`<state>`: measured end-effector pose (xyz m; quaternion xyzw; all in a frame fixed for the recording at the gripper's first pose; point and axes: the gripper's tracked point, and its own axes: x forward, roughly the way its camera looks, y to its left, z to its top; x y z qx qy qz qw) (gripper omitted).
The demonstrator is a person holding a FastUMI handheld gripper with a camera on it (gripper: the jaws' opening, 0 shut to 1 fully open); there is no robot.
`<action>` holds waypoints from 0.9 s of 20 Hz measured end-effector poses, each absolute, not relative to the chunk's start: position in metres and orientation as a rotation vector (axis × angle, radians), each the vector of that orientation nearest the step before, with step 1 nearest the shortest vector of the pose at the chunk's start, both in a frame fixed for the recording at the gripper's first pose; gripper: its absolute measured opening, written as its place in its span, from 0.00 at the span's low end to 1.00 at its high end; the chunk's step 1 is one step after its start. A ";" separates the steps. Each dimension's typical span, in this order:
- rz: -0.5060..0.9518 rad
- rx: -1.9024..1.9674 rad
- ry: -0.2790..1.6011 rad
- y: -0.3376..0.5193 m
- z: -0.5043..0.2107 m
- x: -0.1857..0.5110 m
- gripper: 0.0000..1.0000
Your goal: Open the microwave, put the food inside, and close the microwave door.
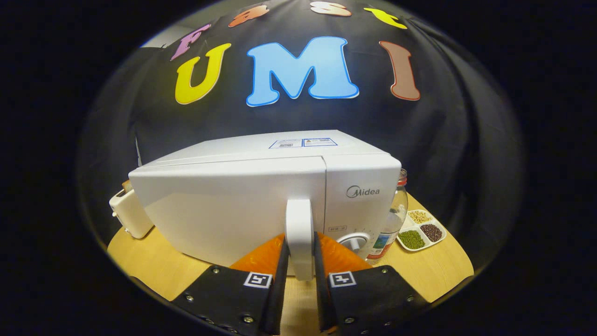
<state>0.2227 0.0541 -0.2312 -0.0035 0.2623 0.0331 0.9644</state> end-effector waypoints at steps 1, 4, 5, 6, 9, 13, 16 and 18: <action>0.068 0.001 0.553 0.055 -0.233 0.222 0.32; 0.068 -0.057 0.551 0.054 -0.232 0.224 0.15; 0.064 -0.062 0.558 0.054 -0.235 0.223 0.15; 0.067 -0.061 0.559 0.055 -0.234 0.221 0.08; 0.088 -0.075 0.559 0.055 -0.233 0.220 0.08; 0.060 -0.087 0.581 0.055 -0.233 0.218 0.08; 0.057 -0.091 0.584 0.055 -0.231 0.218 0.08; 0.042 -0.107 0.581 0.054 -0.232 0.218 0.02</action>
